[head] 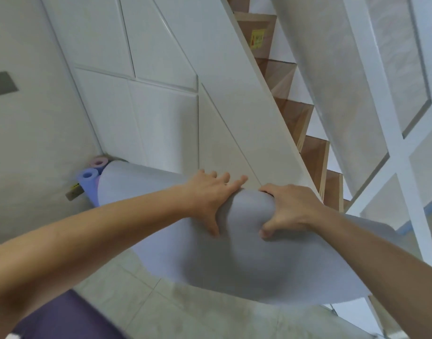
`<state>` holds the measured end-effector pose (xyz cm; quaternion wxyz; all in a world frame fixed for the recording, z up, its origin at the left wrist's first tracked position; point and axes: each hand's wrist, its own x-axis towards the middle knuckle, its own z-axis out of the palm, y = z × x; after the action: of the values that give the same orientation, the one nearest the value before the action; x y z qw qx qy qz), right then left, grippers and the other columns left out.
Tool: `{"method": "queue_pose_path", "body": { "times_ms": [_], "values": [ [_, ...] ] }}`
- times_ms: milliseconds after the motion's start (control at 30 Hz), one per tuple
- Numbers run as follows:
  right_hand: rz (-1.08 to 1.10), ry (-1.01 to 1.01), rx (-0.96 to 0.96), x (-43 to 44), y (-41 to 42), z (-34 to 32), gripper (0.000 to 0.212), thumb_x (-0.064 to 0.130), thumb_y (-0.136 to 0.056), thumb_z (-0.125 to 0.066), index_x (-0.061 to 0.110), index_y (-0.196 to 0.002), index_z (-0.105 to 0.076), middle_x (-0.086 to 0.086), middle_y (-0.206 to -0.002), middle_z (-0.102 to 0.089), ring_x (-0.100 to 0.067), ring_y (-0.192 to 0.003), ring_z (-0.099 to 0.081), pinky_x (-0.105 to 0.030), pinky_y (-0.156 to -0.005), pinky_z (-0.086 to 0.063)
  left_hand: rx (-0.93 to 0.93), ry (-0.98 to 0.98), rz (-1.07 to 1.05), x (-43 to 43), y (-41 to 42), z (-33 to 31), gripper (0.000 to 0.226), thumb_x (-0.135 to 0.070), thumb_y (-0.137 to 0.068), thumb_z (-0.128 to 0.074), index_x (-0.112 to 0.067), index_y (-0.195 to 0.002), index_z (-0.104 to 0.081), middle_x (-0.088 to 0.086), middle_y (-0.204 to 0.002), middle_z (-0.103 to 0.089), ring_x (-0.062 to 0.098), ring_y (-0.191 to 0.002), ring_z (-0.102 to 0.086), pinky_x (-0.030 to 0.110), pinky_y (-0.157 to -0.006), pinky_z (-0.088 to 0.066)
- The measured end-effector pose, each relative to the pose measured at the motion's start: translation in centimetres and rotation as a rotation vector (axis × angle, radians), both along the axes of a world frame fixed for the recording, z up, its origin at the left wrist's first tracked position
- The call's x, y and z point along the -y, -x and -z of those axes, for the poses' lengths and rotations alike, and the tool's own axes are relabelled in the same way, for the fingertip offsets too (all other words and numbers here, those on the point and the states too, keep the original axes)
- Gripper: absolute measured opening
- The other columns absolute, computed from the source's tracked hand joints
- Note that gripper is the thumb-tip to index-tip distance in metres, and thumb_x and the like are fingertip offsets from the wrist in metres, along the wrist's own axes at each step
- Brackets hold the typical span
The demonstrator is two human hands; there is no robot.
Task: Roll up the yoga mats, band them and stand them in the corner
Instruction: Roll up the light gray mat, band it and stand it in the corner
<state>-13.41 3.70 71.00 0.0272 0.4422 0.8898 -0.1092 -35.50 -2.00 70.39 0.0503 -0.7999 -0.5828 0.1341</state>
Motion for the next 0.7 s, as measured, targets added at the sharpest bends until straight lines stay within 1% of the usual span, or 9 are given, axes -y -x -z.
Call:
{"method": "queue_pose_path", "body": {
  "times_ms": [100,200,267,333,433,500,567,633,700],
  "values": [
    [0.050,0.219,-0.092,-0.2,-0.3,0.7,0.074,0.060,-0.046,-0.085,0.040,-0.111,-0.056,0.019,-0.100,-0.064,-0.006,-0.090,-0.061,-0.035,-0.085,-0.053,-0.111,-0.131,0.041,0.4,0.1,0.9,0.136,-0.067,-0.053,-0.080,-0.026,-0.154,0.001,0.005,-0.130,-0.045,0.030,-0.110,-0.053,0.046,-0.092,-0.046],
    [0.032,0.276,-0.072,0.5,-0.3,1.3,0.082,0.063,-0.052,-0.082,0.043,-0.124,-0.049,0.018,-0.112,-0.063,-0.009,-0.097,-0.061,-0.038,-0.091,-0.052,-0.058,-0.121,0.087,-0.1,0.7,1.2,0.110,-0.063,-0.057,-0.077,-0.023,-0.145,-0.024,0.004,-0.118,-0.052,0.029,-0.103,-0.058,0.041,-0.080,-0.051],
    [-0.034,0.146,0.012,1.2,0.0,1.8,0.104,0.070,-0.057,-0.076,0.042,-0.145,-0.029,0.009,-0.133,-0.053,-0.017,-0.113,-0.056,-0.040,-0.098,-0.048,0.000,-0.066,0.067,-0.8,0.9,0.8,0.097,-0.061,-0.057,-0.077,-0.023,-0.136,-0.035,0.002,-0.116,-0.058,0.029,-0.101,-0.062,0.036,-0.076,-0.049],
    [-0.104,-0.110,0.159,2.4,0.9,2.8,0.131,0.079,-0.057,-0.073,0.031,-0.157,-0.003,-0.003,-0.150,-0.035,-0.027,-0.131,-0.043,-0.046,-0.108,-0.038,0.072,0.076,-0.029,-1.7,0.7,0.1,0.098,-0.059,-0.054,-0.082,-0.024,-0.134,-0.038,0.001,-0.114,-0.064,0.028,-0.099,-0.064,0.032,-0.073,-0.045],
    [-0.105,-0.301,0.223,4.3,2.2,5.2,0.137,0.074,-0.063,-0.073,0.020,-0.155,0.013,-0.014,-0.155,-0.023,-0.037,-0.139,-0.032,-0.058,-0.115,-0.023,0.275,0.343,-0.212,-2.7,1.0,-0.9,0.098,-0.054,-0.041,-0.091,-0.028,-0.124,-0.045,-0.006,-0.104,-0.064,0.021,-0.092,-0.064,0.031,-0.076,-0.051],
    [-0.102,-0.358,0.122,4.2,2.2,6.4,0.127,0.069,-0.063,-0.073,0.019,-0.154,0.001,-0.014,-0.147,-0.036,-0.037,-0.130,-0.043,-0.055,-0.108,-0.034,0.465,0.518,-0.292,-3.0,1.7,-0.7,0.087,-0.041,-0.040,-0.096,-0.021,-0.113,-0.053,-0.005,-0.104,-0.068,0.018,-0.090,-0.068,0.038,-0.078,-0.060],
    [-0.117,-0.320,0.078,3.8,1.8,6.5,0.113,0.066,-0.062,-0.073,0.019,-0.150,-0.020,-0.009,-0.136,-0.047,-0.032,-0.119,-0.050,-0.045,-0.096,-0.045,0.558,0.629,-0.320,-2.8,1.7,-0.5,0.082,-0.034,-0.038,-0.094,-0.016,-0.110,-0.058,0.001,-0.105,-0.071,0.020,-0.090,-0.071,0.042,-0.077,-0.062],
    [-0.120,-0.258,0.078,3.0,1.7,6.2,0.099,0.062,-0.064,-0.073,0.022,-0.145,-0.032,-0.003,-0.130,-0.051,-0.026,-0.115,-0.051,-0.037,-0.086,-0.046,0.550,0.661,-0.307,-2.5,1.3,-0.6,0.087,-0.040,-0.038,-0.091,-0.017,-0.114,-0.057,0.002,-0.110,-0.070,0.019,-0.095,-0.071,0.042,-0.081,-0.061],
    [-0.081,-0.167,0.023,2.4,1.6,5.5,0.087,0.057,-0.061,-0.074,0.031,-0.137,-0.040,0.006,-0.123,-0.056,-0.020,-0.112,-0.055,-0.033,-0.078,-0.043,0.471,0.644,-0.273,-2.0,1.0,-1.1,0.102,-0.048,-0.040,-0.092,-0.025,-0.130,-0.049,-0.003,-0.125,-0.063,0.017,-0.108,-0.065,0.040,-0.093,-0.056]
  ]
}}
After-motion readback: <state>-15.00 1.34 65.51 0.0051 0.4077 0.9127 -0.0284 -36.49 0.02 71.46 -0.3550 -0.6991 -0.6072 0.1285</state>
